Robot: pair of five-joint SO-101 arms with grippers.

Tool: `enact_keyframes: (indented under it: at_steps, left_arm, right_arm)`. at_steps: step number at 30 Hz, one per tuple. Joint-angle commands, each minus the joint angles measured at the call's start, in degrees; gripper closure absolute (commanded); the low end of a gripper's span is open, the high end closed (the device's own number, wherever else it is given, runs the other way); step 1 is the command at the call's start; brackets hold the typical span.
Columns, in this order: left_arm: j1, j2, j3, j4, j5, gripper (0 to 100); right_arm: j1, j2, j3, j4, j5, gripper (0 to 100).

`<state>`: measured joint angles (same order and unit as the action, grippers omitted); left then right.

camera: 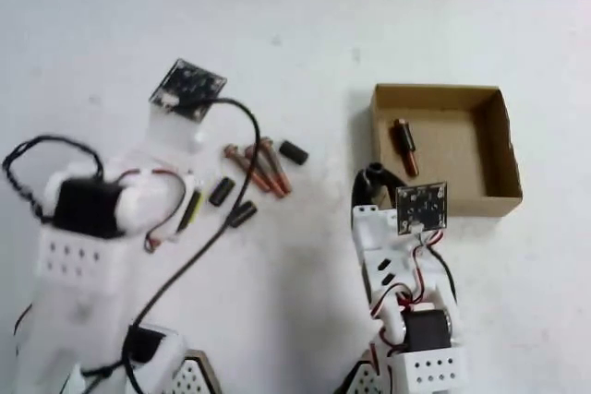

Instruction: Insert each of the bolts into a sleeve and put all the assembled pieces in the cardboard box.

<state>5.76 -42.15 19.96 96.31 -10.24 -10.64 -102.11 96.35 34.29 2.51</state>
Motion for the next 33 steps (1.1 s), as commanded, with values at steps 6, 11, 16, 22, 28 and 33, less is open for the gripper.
enact_keyframes:
  at_steps: [6, 11, 16, 22, 28, 33]
  left_arm:
    - [-0.66, -11.56, 3.6, 3.08, -0.18, 98]
    - [-0.66, -19.12, 16.26, -3.08, -0.44, 98]
    - [-0.57, -28.7, 27.43, -13.98, -0.44, 98]
    - [-0.57, -42.51, 35.08, -24.09, 0.0, 98]
    - [-0.66, -51.38, 39.3, -31.21, 3.69, 98]
    - [-0.4, -54.37, 39.56, -36.4, 9.23, 98]
  right_arm:
    - [-10.95, -0.22, 0.53, -1.36, -0.18, 98.1]
    - [-12.09, -0.22, 0.53, -1.36, -0.18, 98.1]
    - [-12.09, -0.22, 0.44, -3.65, -0.18, 98.1]
    - [-17.98, -0.22, 0.44, -5.49, -0.09, 98.1]
    - [-22.02, -0.13, 0.44, -9.19, 0.0, 98.1]
    - [-23.6, -0.04, 0.53, -10.86, 5.45, 98.1]
